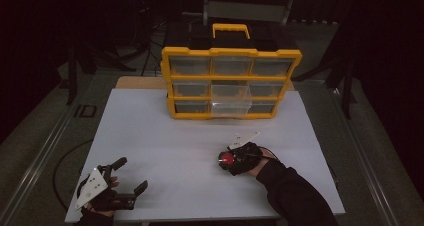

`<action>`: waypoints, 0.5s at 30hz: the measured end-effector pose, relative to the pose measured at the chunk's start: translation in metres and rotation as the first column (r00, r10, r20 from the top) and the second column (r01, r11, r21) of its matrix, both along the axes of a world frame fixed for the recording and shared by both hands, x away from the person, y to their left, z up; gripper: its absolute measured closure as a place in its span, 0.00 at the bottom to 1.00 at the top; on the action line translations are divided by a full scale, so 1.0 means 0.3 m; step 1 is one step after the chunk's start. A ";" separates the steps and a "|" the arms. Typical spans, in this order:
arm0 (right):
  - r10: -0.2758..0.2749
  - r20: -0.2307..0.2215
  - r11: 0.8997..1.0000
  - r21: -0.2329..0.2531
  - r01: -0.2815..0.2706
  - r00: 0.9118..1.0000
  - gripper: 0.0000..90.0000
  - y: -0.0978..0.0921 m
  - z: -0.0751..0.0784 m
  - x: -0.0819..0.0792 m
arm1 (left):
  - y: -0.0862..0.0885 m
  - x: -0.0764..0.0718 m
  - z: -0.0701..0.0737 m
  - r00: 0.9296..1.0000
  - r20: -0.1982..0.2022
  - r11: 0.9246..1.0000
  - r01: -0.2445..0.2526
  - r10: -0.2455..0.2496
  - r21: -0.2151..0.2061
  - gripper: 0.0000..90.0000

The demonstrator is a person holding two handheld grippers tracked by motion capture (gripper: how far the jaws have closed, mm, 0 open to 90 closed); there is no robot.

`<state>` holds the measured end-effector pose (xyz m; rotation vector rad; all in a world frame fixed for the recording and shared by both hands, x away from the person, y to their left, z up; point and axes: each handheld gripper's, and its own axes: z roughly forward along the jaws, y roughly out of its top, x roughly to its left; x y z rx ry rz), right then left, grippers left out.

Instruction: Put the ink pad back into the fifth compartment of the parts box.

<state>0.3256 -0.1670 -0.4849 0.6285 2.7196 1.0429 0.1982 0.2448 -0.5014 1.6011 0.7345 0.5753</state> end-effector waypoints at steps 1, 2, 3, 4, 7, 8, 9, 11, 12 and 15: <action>-0.001 0.007 1.000 -0.007 0.001 1.000 0.34 -0.002 0.006 -0.004 | 0.000 0.000 0.000 1.000 0.000 1.000 0.000 0.000 0.000 0.00; 0.002 0.011 1.000 -0.007 -0.002 1.000 0.34 -0.004 0.011 -0.006 | 0.000 0.000 0.000 1.000 0.000 1.000 0.000 0.000 0.000 0.00; 0.002 0.013 1.000 -0.005 -0.002 1.000 0.34 -0.006 0.018 -0.008 | 0.000 0.000 0.000 1.000 -0.001 1.000 0.000 0.000 0.001 0.00; 0.002 0.015 1.000 -0.004 -0.002 1.000 0.34 -0.008 0.024 -0.009 | 0.000 0.000 0.000 1.000 0.000 1.000 0.000 0.000 0.001 0.00; -0.007 0.010 1.000 0.008 0.007 1.000 0.34 -0.020 0.044 -0.007 | 0.000 0.000 0.000 1.000 0.000 1.000 0.000 0.000 0.000 0.00; -0.009 0.014 1.000 0.005 0.009 1.000 0.34 -0.024 0.053 -0.008 | 0.000 0.000 0.000 1.000 0.000 1.000 0.000 0.000 0.001 0.00; -0.007 0.010 1.000 0.002 0.007 1.000 0.33 -0.026 0.060 -0.007 | 0.000 0.000 0.000 1.000 0.000 1.000 0.000 0.000 0.001 0.00; -0.005 0.012 1.000 -0.004 0.005 1.000 0.34 -0.028 0.073 -0.010 | 0.000 0.001 -0.001 1.000 -0.001 1.000 0.000 0.000 0.001 0.00; -0.003 0.015 1.000 -0.011 0.003 1.000 0.34 -0.029 0.082 -0.012 | 0.000 0.001 -0.001 1.000 -0.001 1.000 0.000 0.000 0.001 0.00; 0.003 0.022 1.000 -0.017 -0.002 1.000 0.34 -0.032 0.105 -0.017 | 0.000 0.001 -0.001 1.000 -0.001 1.000 0.000 0.000 0.001 0.00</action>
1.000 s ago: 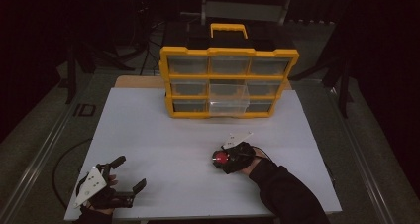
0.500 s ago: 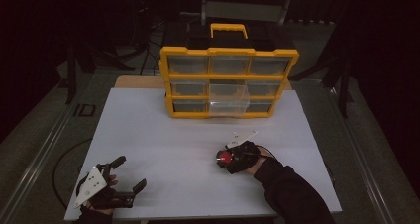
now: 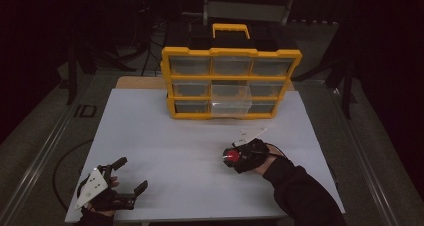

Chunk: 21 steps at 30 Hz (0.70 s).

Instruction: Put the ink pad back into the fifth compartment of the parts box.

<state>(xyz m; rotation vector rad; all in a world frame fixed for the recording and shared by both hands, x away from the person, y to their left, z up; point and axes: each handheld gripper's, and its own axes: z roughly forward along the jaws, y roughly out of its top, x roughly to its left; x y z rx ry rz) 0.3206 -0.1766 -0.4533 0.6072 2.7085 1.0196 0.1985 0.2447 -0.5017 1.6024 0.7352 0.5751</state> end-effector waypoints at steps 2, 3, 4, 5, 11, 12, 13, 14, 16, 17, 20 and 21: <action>-0.001 -0.003 1.000 0.005 0.001 1.000 0.34 -0.003 0.015 -0.001 | -0.001 0.000 0.000 1.000 0.001 1.000 0.000 0.000 0.000 0.00; 0.001 -0.006 1.000 0.008 -0.001 1.000 0.34 -0.003 0.022 -0.002 | -0.001 0.000 0.000 1.000 0.001 1.000 0.000 0.000 -0.001 0.00; 0.002 -0.006 1.000 0.009 -0.002 1.000 0.34 -0.004 0.030 -0.003 | -0.001 0.000 0.000 1.000 0.002 1.000 0.000 0.000 0.001 0.00; 0.003 -0.002 1.000 0.006 -0.003 1.000 0.34 -0.005 0.037 -0.003 | -0.002 0.000 0.000 1.000 0.002 1.000 0.000 0.000 0.001 0.00; -0.001 0.008 1.000 -0.007 0.001 1.000 0.33 -0.003 0.077 -0.006 | -0.001 0.000 0.000 1.000 0.001 1.000 0.000 0.000 0.000 0.00; 0.001 0.005 1.000 -0.005 -0.001 1.000 0.34 -0.003 0.083 -0.006 | -0.001 0.000 0.000 1.000 0.000 1.000 0.000 0.000 -0.001 0.00; 0.005 0.003 1.000 -0.003 -0.005 1.000 0.34 -0.002 0.090 -0.006 | -0.001 0.000 0.000 1.000 0.000 1.000 0.000 0.000 -0.001 0.00; 0.006 0.007 1.000 -0.004 -0.006 1.000 0.33 -0.001 0.096 -0.007 | -0.001 0.000 0.000 1.000 0.000 1.000 0.000 0.000 0.000 0.00; 0.013 0.009 1.000 -0.002 -0.013 1.000 0.34 0.000 0.110 -0.007 | 0.000 0.000 0.000 1.000 0.000 1.000 0.000 0.000 -0.001 0.00; 0.015 0.009 1.000 0.003 -0.015 1.000 0.33 0.000 0.118 -0.007 | 0.000 0.000 0.000 1.000 0.000 1.000 0.000 0.000 -0.001 0.00; 0.021 0.015 1.000 0.003 -0.021 1.000 0.33 0.001 0.142 -0.004 | 0.001 0.000 0.000 1.000 -0.001 1.000 0.000 0.000 0.000 0.00; 0.024 0.014 1.000 0.002 -0.024 1.000 0.33 0.002 0.149 -0.003 | 0.001 0.000 0.000 1.000 0.000 1.000 0.000 0.000 0.000 0.00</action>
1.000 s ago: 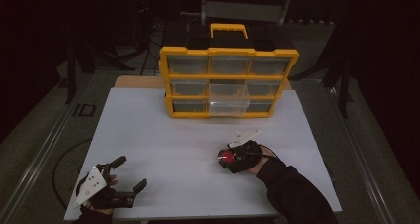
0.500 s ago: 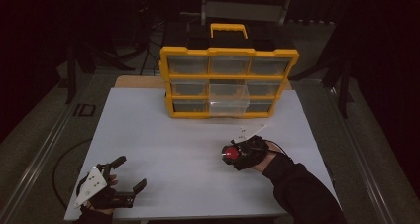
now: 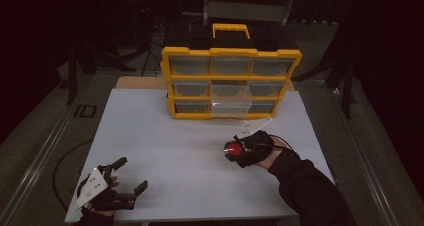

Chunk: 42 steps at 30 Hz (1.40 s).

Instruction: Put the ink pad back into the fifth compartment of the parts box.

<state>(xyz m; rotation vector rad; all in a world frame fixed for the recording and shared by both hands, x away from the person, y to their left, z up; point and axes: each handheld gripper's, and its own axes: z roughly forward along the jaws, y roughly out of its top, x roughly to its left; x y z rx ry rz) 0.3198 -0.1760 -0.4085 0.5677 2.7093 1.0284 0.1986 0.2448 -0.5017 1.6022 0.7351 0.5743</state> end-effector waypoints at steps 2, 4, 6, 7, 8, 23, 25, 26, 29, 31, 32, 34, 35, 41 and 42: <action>0.003 0.003 1.000 -0.005 -0.003 1.000 0.33 0.002 0.013 0.003 | 0.000 0.000 0.000 1.000 0.001 1.000 0.000 0.000 0.000 0.00; 0.008 0.007 1.000 -0.013 -0.008 1.000 0.33 0.003 0.027 0.007 | -0.001 0.000 0.000 1.000 0.001 1.000 0.000 0.000 0.000 0.00; 0.008 0.010 1.000 -0.015 -0.008 1.000 0.33 0.004 0.043 0.010 | -0.001 -0.001 0.000 1.000 0.001 1.000 0.000 0.000 0.000 0.00; 0.009 0.011 1.000 -0.015 -0.009 1.000 0.33 0.004 0.048 0.012 | -0.002 -0.001 0.000 1.000 0.002 1.000 0.000 0.000 -0.001 0.00; 0.011 0.010 1.000 -0.013 -0.011 1.000 0.33 0.003 0.055 0.015 | -0.002 -0.001 0.000 1.000 0.002 1.000 -0.001 0.001 -0.001 0.00; 0.011 0.022 1.000 -0.009 -0.010 1.000 0.33 -0.003 0.136 0.035 | -0.003 -0.001 0.000 1.000 0.001 1.000 -0.001 0.001 0.003 0.00; 0.006 0.023 1.000 -0.005 -0.006 1.000 0.33 -0.002 0.150 0.039 | -0.003 -0.001 0.000 1.000 0.002 1.000 -0.001 0.001 0.003 0.00; 0.006 0.026 1.000 -0.004 -0.006 1.000 0.33 -0.003 0.157 0.041 | -0.002 -0.001 0.000 1.000 0.003 1.000 0.000 0.000 0.003 0.00; 0.000 0.030 1.000 -0.001 0.000 1.000 0.33 -0.005 0.178 0.056 | -0.002 -0.001 0.000 1.000 0.003 1.000 -0.001 0.001 0.003 0.00; -0.008 0.028 1.000 -0.001 0.008 1.000 0.33 -0.006 0.190 0.069 | -0.002 -0.001 0.000 1.000 0.003 1.000 -0.001 0.001 0.003 0.00; -0.009 0.029 1.000 0.000 0.009 1.000 0.33 -0.006 0.197 0.074 | -0.001 -0.001 0.000 1.000 0.002 1.000 -0.001 0.001 0.003 0.00; -0.013 0.035 1.000 -0.001 0.013 0.999 0.33 -0.006 0.213 0.086 | -0.001 -0.001 0.000 1.000 0.002 1.000 -0.001 0.001 0.003 0.00; -0.016 0.036 1.000 0.001 0.016 0.999 0.33 -0.006 0.219 0.090 | -0.001 -0.001 0.000 1.000 0.002 1.000 -0.001 0.001 0.003 0.00; -0.025 0.041 1.000 0.012 0.025 0.999 0.33 -0.005 0.262 0.116 | 0.000 -0.001 0.000 1.000 0.001 1.000 0.000 0.000 0.002 0.00; -0.029 0.046 1.000 0.011 0.028 0.999 0.33 -0.005 0.268 0.120 | 0.000 -0.001 0.000 1.000 0.002 1.000 0.000 0.000 0.002 0.00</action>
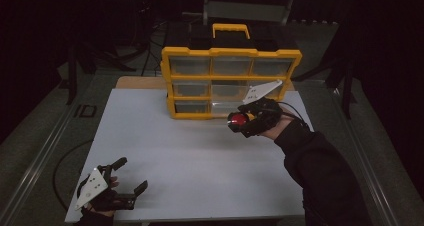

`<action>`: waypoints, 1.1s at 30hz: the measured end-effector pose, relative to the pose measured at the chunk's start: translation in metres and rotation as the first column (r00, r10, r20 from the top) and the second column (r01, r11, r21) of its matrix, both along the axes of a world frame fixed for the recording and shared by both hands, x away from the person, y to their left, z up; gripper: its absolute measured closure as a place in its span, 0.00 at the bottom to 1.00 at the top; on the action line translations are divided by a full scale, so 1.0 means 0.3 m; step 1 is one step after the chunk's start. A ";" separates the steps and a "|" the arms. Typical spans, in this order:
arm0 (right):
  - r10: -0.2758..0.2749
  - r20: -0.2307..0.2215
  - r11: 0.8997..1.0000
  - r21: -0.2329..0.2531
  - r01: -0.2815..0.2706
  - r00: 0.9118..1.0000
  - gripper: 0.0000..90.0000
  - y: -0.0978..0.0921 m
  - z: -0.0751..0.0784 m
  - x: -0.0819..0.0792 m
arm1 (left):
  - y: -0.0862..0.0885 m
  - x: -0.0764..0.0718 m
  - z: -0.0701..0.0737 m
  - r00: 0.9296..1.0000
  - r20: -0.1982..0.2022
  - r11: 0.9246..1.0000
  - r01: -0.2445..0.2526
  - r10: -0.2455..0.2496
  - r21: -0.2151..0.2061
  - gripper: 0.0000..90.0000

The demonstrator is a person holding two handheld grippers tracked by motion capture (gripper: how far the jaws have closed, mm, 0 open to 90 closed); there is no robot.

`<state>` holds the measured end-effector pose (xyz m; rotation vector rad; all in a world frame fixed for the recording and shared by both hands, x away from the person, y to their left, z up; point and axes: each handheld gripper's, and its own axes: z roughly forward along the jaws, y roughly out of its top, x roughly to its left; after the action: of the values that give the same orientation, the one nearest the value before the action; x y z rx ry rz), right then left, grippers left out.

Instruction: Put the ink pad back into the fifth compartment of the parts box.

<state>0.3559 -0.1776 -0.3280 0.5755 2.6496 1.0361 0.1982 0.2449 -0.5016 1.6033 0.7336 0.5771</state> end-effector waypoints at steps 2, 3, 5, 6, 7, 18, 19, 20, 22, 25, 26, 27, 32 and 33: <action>-0.003 0.001 1.000 0.001 0.003 1.000 0.33 -0.001 0.011 0.011 | 0.000 0.000 0.000 1.000 -0.001 1.000 0.000 0.000 0.000 0.00; -0.006 0.000 1.000 0.003 0.006 1.000 0.33 -0.001 0.016 0.016 | 0.000 0.000 0.000 1.000 -0.001 1.000 0.000 0.000 0.000 0.00; -0.014 -0.002 1.000 0.009 0.014 1.000 0.33 -0.003 0.029 0.030 | 0.000 0.000 0.000 1.000 -0.001 1.000 0.000 0.000 -0.001 0.00; -0.016 -0.005 1.000 0.014 0.016 1.000 0.33 -0.003 0.033 0.034 | 0.000 0.000 0.000 1.000 -0.001 1.000 0.000 0.000 -0.001 0.00; -0.017 -0.006 1.000 0.014 0.017 1.000 0.33 -0.003 0.037 0.038 | 0.000 0.000 0.000 1.000 -0.001 1.000 0.000 0.000 -0.004 0.00; -0.033 0.007 0.999 0.017 0.033 0.999 0.33 0.006 0.097 0.081 | 0.002 0.001 0.000 1.000 -0.003 1.000 -0.001 0.001 -0.005 0.00; -0.032 0.009 0.999 0.017 0.032 0.999 0.33 0.007 0.102 0.085 | 0.001 0.000 0.000 1.000 -0.002 1.000 -0.001 0.001 -0.006 0.00; -0.030 0.010 0.999 0.022 0.029 1.000 0.33 0.009 0.108 0.088 | 0.001 0.000 0.001 1.000 -0.001 1.000 0.000 0.000 -0.006 0.00; -0.035 0.011 0.999 0.021 0.035 0.999 0.33 0.013 0.115 0.096 | 0.000 0.000 0.001 1.000 0.000 1.000 0.001 -0.001 -0.004 0.00; -0.045 0.017 0.999 0.019 0.044 0.999 0.33 0.019 0.125 0.109 | 0.000 0.000 0.001 1.000 0.000 1.000 0.001 -0.001 -0.004 0.00; -0.045 0.017 0.999 0.019 0.045 0.999 0.33 0.022 0.128 0.115 | 0.000 0.000 0.001 1.000 -0.001 1.000 0.001 -0.001 -0.005 0.00; -0.050 0.021 0.998 0.024 0.049 0.999 0.33 0.025 0.132 0.120 | 0.001 0.000 0.001 1.000 -0.001 1.000 0.001 -0.001 -0.004 0.00; -0.067 0.038 0.997 0.039 0.066 0.997 0.33 0.040 0.151 0.141 | 0.001 -0.001 0.001 1.000 -0.001 1.000 0.003 -0.003 -0.002 0.00; -0.073 0.039 0.996 0.046 0.071 0.997 0.33 0.042 0.153 0.145 | 0.001 -0.001 0.001 1.000 -0.001 1.000 0.003 -0.003 -0.002 0.00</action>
<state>0.3994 -0.1651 -0.2820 0.6472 2.5572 1.0771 0.1979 0.2453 -0.5012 1.6025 0.7316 0.5733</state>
